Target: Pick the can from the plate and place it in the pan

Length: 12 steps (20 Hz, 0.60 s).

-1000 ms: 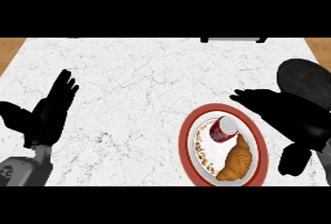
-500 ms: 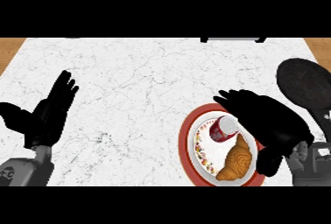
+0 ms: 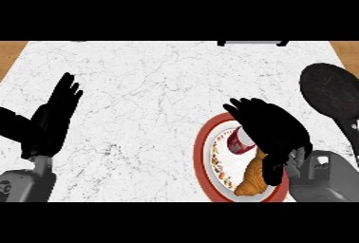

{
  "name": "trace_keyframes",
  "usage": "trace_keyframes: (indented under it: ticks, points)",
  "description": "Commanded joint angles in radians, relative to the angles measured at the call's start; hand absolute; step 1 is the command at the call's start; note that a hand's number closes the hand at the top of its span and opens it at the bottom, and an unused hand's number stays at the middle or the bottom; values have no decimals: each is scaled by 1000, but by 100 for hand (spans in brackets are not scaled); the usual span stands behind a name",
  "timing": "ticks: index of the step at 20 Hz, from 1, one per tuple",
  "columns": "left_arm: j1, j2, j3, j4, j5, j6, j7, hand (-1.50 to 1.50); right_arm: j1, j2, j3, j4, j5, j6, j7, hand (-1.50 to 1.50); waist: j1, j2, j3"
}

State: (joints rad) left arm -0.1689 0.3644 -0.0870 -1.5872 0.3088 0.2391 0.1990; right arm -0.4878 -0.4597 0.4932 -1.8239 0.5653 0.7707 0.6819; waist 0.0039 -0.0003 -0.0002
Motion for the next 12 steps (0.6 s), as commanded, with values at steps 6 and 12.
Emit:
trace_keyframes:
  ticks: [6,12]
  points:
    - [-51,-55,27,47,-61,-17,20,0,21,34,-19,168,164,-48,-185,-150,-1,1,0]
    - [11,-47,65,-56,-50,-64,65,0,33,117,-37,180,224,-4,-153,-150,1,-1,0]
